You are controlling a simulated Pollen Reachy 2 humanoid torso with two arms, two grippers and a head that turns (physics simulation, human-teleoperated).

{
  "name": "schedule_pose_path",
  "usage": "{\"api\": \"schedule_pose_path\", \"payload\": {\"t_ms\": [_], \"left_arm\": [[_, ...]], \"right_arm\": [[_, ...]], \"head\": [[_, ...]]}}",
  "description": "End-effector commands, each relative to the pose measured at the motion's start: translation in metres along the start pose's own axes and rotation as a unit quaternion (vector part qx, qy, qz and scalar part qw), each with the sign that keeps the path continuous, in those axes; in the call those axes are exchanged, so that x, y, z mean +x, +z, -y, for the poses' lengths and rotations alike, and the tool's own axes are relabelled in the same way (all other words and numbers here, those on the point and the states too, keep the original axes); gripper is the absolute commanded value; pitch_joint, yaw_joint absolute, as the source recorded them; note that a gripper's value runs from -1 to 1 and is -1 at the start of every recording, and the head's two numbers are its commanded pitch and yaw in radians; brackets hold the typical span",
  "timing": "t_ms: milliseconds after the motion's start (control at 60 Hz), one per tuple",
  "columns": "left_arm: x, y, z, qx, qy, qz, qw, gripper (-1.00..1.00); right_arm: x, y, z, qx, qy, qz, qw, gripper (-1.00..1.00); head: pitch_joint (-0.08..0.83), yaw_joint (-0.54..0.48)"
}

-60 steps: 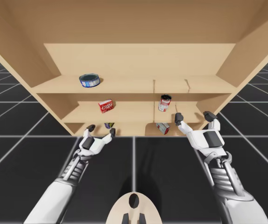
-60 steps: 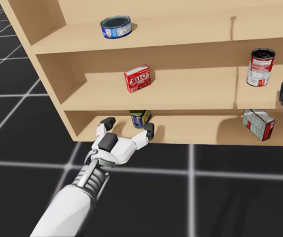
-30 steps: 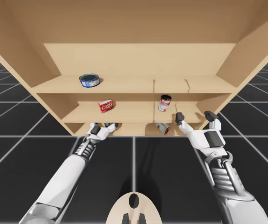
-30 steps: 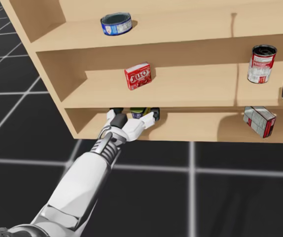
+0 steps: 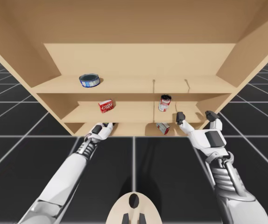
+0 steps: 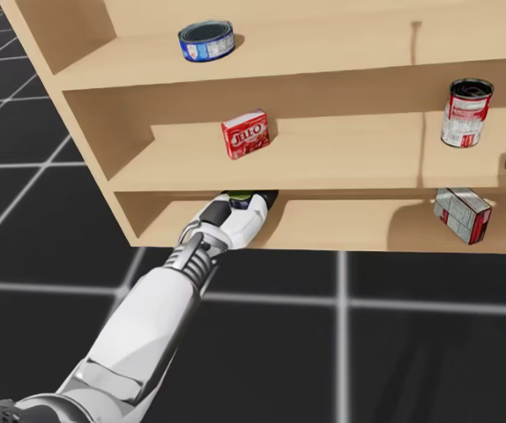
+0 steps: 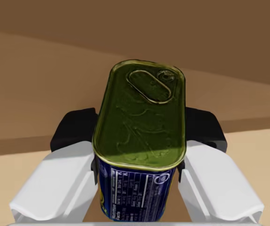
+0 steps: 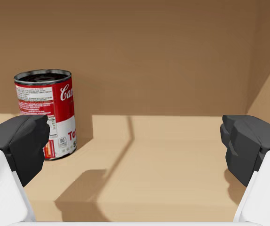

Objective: Retrieve the spam can from the shelves.

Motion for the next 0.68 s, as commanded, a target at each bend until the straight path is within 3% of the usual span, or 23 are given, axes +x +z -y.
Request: {"api": "schedule_pose_path", "payload": {"t_ms": [17, 150, 250, 383, 550, 683], "left_arm": [[-0.007, 0.001, 0.038, -0.034, 0.039, 0.036, 0.998, 1.00], [0.006, 0.014, 0.040, -0.035, 0.031, 0.066, 0.997, 1.00], [0.009, 0.026, 0.039, -0.034, 0.033, 0.060, 0.997, 1.00], [0.012, 0.047, 0.039, -0.033, 0.018, 0.062, 0.997, 1.00], [0.011, 0.090, 0.038, -0.029, 0.011, 0.043, 0.999, 1.00], [0.014, 0.128, 0.035, -0.031, 0.012, 0.025, 0.999, 1.00]], "right_arm": [[0.001, 0.001, -0.001, -0.004, -0.006, 0.003, 1.0000, -1.00], [0.002, 0.001, 0.000, -0.007, -0.009, 0.006, 0.9999, -1.00], [0.002, 0.001, 0.000, -0.007, -0.008, 0.006, 0.9999, -1.00], [0.002, 0.000, 0.001, -0.009, -0.008, 0.007, 0.9999, -1.00], [0.001, 0.000, 0.000, -0.008, -0.007, 0.004, 0.9999, -1.00], [0.001, 0.001, 0.000, 0.010, -0.051, -0.024, 0.9984, -1.00]], "head": [[0.597, 0.22], [0.592, 0.21], [0.589, 0.22], [0.584, 0.22], [0.579, 0.21], [0.574, 0.21]]}}
